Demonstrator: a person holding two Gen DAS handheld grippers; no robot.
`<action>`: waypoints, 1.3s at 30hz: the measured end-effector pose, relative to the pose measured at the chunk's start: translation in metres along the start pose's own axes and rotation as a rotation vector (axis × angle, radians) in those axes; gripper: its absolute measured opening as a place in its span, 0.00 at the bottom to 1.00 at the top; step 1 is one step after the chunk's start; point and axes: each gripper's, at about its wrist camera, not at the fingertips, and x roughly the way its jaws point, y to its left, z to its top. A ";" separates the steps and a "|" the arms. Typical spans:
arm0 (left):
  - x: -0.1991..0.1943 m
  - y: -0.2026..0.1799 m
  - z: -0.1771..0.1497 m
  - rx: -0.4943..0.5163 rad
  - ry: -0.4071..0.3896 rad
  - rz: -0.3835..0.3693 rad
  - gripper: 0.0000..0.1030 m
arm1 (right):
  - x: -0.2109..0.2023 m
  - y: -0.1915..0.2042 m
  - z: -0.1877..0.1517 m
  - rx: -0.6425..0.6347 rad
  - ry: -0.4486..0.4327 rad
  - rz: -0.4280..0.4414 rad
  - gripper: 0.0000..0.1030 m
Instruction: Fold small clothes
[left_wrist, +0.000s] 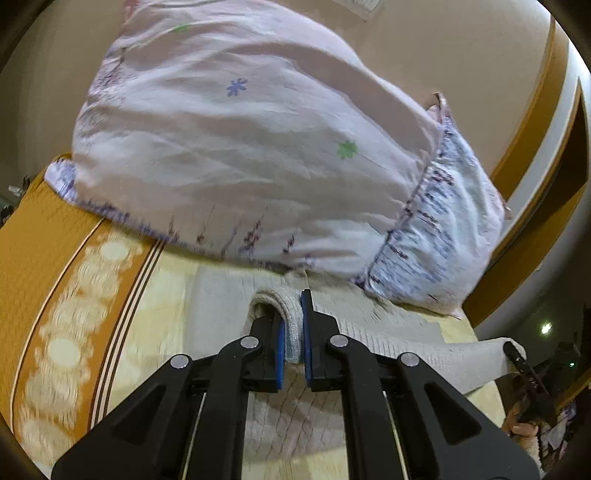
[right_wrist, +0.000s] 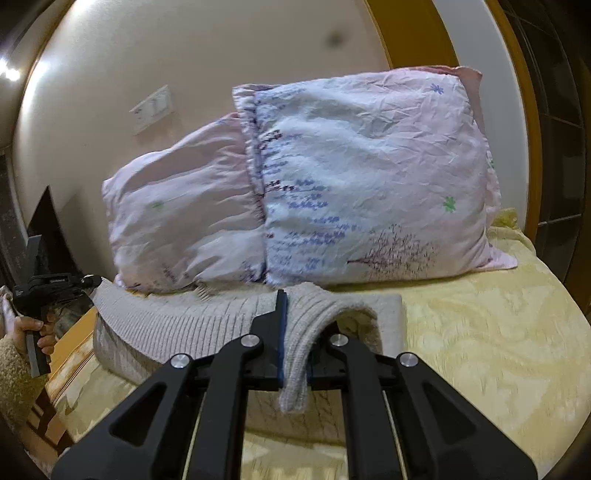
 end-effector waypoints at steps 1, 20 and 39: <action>0.009 0.000 0.005 0.000 0.003 0.007 0.07 | 0.014 -0.005 0.005 0.026 0.008 -0.005 0.07; 0.129 0.042 -0.001 -0.148 0.146 0.036 0.07 | 0.158 -0.068 -0.022 0.362 0.285 -0.090 0.11; 0.060 0.045 -0.028 -0.045 0.157 0.018 0.56 | 0.073 -0.082 -0.048 0.230 0.295 -0.117 0.39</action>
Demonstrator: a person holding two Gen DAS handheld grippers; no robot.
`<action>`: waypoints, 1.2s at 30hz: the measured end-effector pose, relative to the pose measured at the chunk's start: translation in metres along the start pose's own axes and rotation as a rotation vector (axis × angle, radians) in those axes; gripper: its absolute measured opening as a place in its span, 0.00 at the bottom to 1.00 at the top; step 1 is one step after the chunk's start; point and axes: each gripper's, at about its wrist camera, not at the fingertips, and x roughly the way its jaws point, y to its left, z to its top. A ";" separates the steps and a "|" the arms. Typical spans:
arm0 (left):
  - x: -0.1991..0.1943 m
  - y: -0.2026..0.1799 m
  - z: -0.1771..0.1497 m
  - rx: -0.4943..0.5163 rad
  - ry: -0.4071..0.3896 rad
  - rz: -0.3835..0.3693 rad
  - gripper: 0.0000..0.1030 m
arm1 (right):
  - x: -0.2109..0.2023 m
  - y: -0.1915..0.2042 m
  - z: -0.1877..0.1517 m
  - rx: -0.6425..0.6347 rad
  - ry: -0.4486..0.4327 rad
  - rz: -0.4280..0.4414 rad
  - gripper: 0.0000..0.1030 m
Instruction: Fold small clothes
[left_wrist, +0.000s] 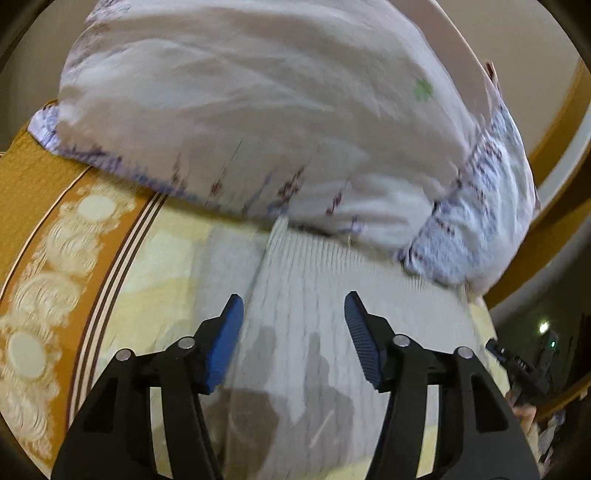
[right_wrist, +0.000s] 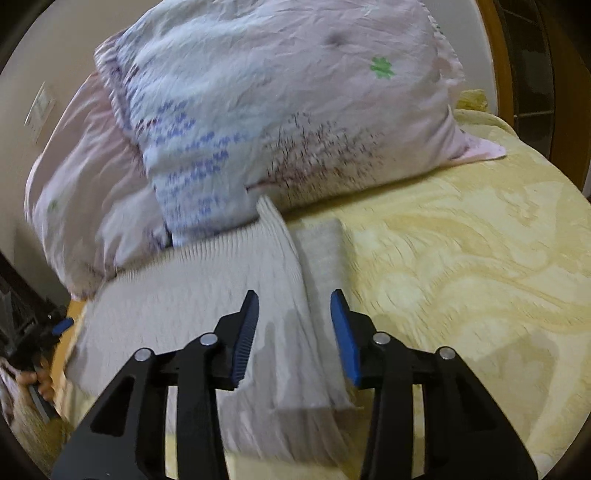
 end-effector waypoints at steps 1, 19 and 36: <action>-0.001 0.000 -0.004 -0.003 0.028 0.019 0.55 | 0.000 0.001 -0.004 -0.010 0.010 0.000 0.37; -0.007 0.005 -0.049 0.012 0.099 0.078 0.30 | 0.001 0.021 -0.033 -0.116 0.060 -0.047 0.17; -0.030 0.016 -0.058 -0.015 0.126 0.001 0.07 | -0.033 0.011 -0.049 -0.023 0.032 -0.029 0.08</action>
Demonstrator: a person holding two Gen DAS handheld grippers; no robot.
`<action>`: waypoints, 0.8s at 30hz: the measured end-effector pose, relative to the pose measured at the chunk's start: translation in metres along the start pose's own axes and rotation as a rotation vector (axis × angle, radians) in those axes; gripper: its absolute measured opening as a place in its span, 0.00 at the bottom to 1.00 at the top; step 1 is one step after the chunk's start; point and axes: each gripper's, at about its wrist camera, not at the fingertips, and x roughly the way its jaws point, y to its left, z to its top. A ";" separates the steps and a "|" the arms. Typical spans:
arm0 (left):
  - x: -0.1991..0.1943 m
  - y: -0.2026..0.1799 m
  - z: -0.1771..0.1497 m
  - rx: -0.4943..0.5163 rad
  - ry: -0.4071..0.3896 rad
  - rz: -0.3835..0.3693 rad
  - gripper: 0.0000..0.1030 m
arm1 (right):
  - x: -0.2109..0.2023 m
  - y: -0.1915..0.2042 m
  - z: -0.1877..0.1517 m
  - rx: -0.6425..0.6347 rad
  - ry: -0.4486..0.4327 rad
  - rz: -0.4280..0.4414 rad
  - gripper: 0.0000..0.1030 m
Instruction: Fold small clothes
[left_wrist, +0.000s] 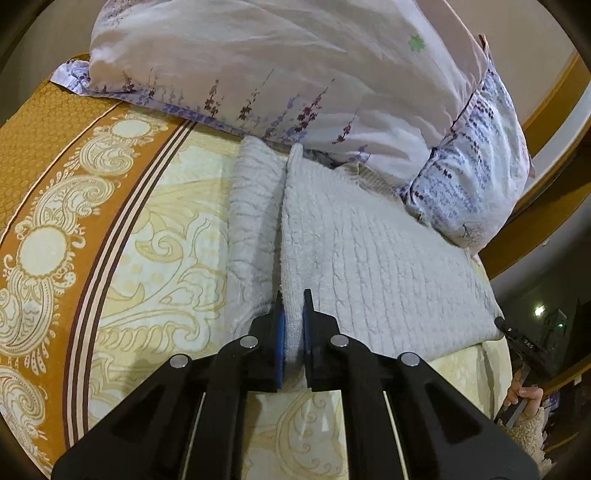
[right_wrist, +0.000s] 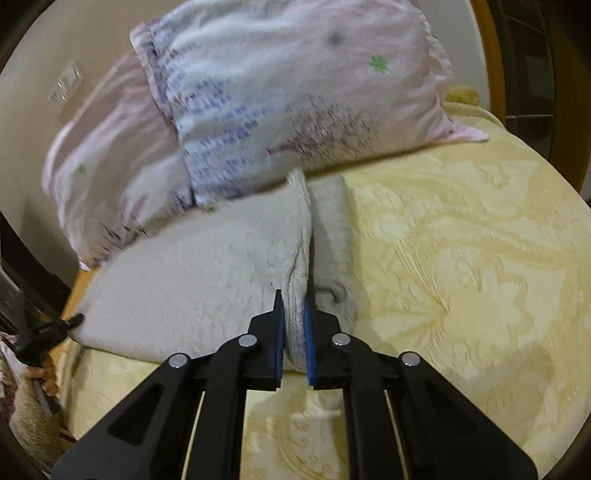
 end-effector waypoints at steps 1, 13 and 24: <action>0.002 0.002 -0.001 -0.002 0.006 0.003 0.07 | 0.005 -0.001 -0.005 0.002 0.020 -0.021 0.08; 0.006 -0.001 -0.003 0.025 0.000 0.021 0.12 | 0.004 0.006 0.001 0.004 -0.011 -0.073 0.33; -0.007 -0.035 0.012 0.097 -0.116 0.035 0.46 | 0.033 0.075 0.021 -0.183 -0.006 0.002 0.38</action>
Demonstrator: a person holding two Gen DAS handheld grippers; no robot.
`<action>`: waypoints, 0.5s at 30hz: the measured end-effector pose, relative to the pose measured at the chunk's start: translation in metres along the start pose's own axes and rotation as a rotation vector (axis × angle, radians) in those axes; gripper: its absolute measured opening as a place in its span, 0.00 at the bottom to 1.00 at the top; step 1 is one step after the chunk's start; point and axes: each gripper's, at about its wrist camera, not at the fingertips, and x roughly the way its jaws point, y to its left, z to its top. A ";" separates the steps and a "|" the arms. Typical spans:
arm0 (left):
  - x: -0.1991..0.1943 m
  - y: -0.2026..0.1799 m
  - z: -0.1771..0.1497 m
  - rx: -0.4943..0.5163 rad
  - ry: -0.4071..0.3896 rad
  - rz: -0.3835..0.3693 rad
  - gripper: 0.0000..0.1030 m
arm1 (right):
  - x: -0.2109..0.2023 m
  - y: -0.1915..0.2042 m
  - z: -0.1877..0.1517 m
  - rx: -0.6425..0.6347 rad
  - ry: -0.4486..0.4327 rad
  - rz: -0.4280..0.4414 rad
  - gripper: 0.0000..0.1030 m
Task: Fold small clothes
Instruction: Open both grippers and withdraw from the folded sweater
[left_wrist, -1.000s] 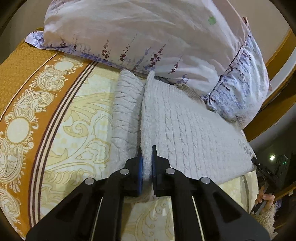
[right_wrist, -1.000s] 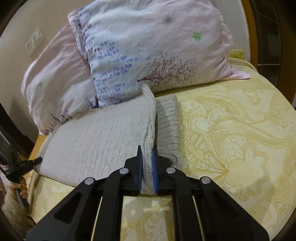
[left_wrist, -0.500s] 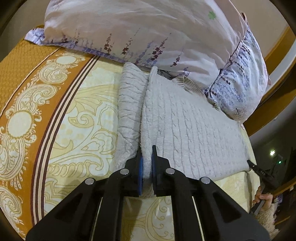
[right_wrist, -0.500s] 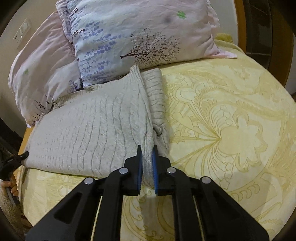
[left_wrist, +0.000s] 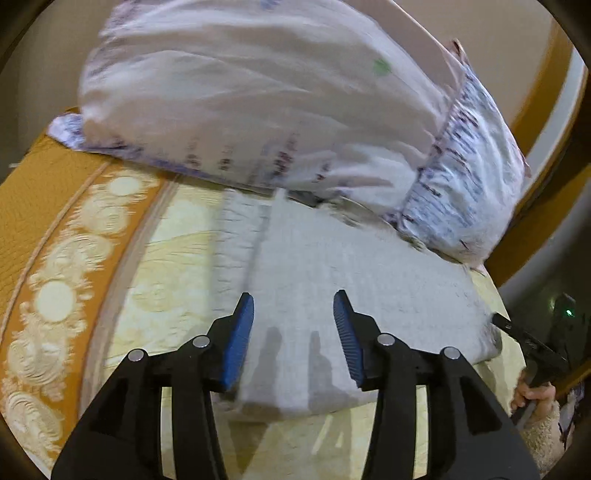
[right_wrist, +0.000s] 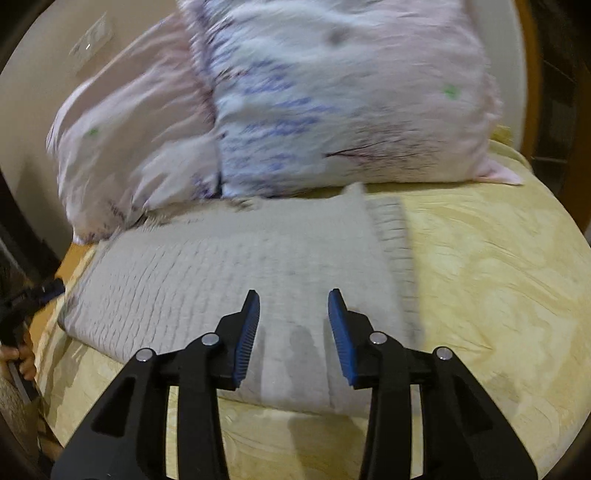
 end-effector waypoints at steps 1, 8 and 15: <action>0.006 -0.005 0.000 0.012 0.013 -0.004 0.46 | 0.007 0.005 0.001 -0.013 0.012 -0.002 0.41; 0.042 -0.006 -0.005 0.018 0.110 0.020 0.47 | 0.033 0.007 -0.014 -0.034 0.125 -0.063 0.55; 0.022 0.010 0.007 -0.085 0.058 -0.054 0.49 | 0.029 0.001 -0.017 0.016 0.129 -0.003 0.64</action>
